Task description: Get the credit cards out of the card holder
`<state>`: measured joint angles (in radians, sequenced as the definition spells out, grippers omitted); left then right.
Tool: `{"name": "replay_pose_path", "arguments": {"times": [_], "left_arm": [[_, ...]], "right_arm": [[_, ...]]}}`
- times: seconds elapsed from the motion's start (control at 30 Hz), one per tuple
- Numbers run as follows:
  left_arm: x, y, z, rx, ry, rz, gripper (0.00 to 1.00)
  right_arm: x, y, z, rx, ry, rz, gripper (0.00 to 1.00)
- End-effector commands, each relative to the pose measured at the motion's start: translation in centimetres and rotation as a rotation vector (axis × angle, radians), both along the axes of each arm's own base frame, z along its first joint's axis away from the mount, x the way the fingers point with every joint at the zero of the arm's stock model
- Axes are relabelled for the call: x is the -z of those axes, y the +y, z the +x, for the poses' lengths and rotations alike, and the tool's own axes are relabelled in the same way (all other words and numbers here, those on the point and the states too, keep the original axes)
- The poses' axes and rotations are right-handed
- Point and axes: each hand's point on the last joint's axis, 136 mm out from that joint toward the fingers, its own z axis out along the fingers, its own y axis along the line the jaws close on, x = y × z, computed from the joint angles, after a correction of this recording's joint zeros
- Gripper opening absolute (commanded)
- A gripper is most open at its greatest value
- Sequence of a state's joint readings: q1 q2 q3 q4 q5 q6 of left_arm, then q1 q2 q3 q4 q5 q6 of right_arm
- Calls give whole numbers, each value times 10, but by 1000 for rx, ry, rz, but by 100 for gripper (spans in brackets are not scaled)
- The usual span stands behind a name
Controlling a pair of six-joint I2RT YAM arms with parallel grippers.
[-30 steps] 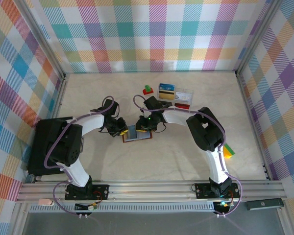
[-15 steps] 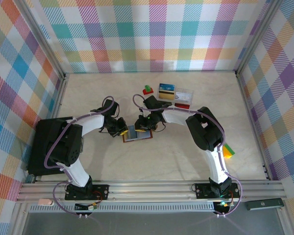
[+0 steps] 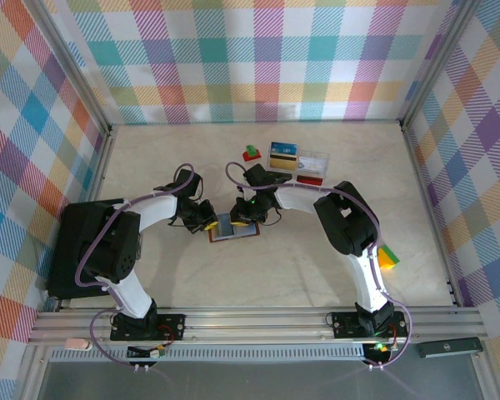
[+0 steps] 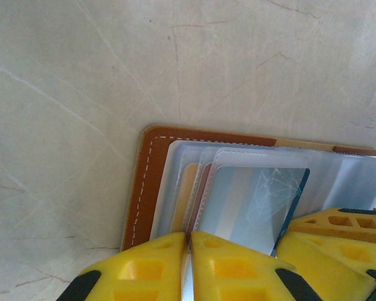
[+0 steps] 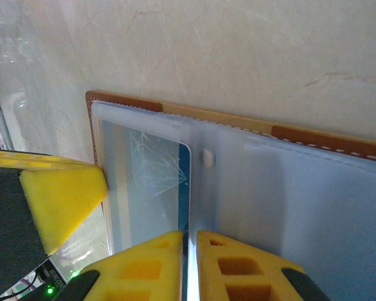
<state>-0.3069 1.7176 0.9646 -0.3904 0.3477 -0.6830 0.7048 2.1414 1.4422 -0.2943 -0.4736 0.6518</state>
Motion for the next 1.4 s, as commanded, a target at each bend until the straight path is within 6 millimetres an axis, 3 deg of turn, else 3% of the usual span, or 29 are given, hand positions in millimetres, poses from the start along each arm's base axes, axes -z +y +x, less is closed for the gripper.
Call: {"name": "replay_pose_path", "arguments": {"times": [0.0, 0.2, 0.5, 0.77, 1.07, 1.37], "left_arm": [[18, 10, -19, 6, 68, 52, 12], [19, 8, -19, 13, 71, 42, 12], [12, 8, -13, 6, 51, 40, 14], [-24, 2, 1, 5, -25, 12, 22], [-33, -14, 4, 46, -46, -76, 17], [-8, -18, 2, 70, 21, -52, 14]], "right_arm": [[-1, 4, 2, -1, 26, 36, 14], [-3, 7, 0, -11, 31, 55, 13], [-9, 5, 3, 3, 9, 55, 5], [-15, -8, 9, 45, -47, 20, 1], [-9, -18, 10, 71, -47, -10, 1], [-2, -23, 8, 70, -28, -49, 0]]}}
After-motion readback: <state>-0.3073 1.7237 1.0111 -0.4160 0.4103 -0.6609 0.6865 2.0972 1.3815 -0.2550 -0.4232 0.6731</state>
